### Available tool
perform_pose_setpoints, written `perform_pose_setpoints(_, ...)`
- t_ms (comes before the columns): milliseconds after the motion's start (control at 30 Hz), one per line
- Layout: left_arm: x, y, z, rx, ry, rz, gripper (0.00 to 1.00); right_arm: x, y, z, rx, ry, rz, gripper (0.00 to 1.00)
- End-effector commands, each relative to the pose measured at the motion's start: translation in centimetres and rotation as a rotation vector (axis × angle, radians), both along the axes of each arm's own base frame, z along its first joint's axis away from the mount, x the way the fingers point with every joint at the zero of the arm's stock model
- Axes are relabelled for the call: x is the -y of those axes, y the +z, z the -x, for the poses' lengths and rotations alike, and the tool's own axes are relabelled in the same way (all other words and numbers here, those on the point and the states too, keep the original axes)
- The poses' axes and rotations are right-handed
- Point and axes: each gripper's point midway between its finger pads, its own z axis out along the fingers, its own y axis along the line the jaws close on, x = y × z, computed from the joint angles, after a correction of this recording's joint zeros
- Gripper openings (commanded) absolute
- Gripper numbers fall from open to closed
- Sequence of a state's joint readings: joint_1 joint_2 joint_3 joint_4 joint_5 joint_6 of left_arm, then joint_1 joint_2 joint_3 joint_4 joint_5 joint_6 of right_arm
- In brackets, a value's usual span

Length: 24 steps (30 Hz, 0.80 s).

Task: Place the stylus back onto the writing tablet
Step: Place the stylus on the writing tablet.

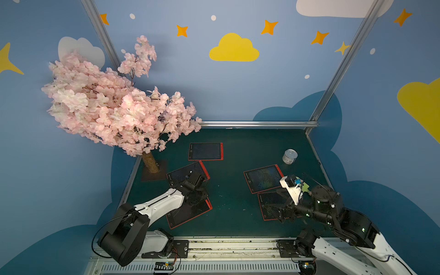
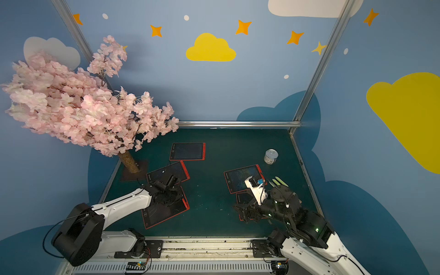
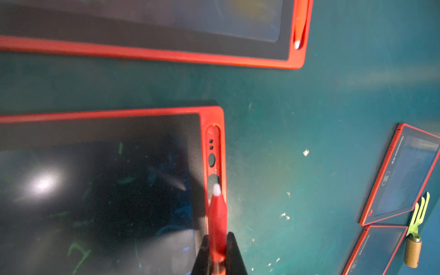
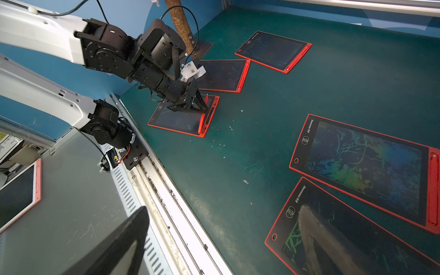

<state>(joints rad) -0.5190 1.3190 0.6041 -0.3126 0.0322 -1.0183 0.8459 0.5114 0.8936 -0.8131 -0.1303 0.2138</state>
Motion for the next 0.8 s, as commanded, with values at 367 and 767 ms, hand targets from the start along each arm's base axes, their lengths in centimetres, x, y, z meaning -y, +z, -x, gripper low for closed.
perform_pose_setpoints(367,0.20,0.17,-1.04,0.012,-0.023,0.002,0.09,-0.17,-0.62,0.21,-0.028,0.009,0.006,0.96)
perform_pose_setpoints(767,0.65,-0.24,-1.46,0.000,-0.037,0.007,0.09,-0.38,-0.77,0.21,-0.036,0.018,0.013,0.96)
